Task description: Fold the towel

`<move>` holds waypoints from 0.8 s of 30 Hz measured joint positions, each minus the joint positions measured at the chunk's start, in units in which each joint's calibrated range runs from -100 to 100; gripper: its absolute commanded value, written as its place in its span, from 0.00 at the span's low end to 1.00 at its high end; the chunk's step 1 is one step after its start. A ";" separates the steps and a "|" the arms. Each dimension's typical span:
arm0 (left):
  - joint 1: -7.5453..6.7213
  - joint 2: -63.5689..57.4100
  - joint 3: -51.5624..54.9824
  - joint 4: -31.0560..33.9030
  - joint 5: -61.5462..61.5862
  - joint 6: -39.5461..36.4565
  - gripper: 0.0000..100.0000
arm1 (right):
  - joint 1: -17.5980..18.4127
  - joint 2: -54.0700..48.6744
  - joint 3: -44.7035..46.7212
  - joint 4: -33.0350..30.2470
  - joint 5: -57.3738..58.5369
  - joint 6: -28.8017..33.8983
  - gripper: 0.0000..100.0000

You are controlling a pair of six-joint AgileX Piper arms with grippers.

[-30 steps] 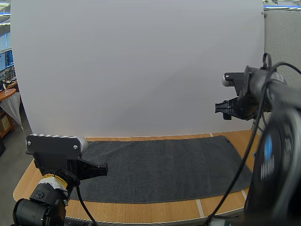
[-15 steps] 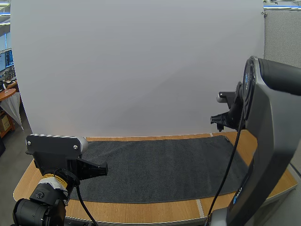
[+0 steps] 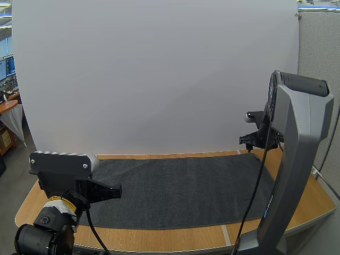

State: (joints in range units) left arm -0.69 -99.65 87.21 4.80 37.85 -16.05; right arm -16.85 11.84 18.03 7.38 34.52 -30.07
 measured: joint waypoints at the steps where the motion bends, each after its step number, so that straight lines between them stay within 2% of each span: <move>1: 0.00 0.00 0.00 0.00 0.00 0.00 0.00 | -0.08 1.03 -1.06 -0.10 0.00 0.00 1.00; 12: 0.00 0.00 0.00 0.00 0.00 0.00 0.00 | -1.01 10.48 -11.40 -0.39 1.39 -1.08 1.00; 16: 0.00 0.00 0.00 0.00 0.00 0.00 0.00 | -1.09 13.32 -14.62 1.49 3.60 -3.15 1.00; 24: 0.00 0.00 0.00 0.00 0.00 0.00 0.00 | -2.94 17.54 -22.44 20.26 19.84 -16.40 1.00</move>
State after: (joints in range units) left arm -0.69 -99.65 87.21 4.80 37.85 -16.05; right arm -19.79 29.38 -4.41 27.64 54.36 -46.47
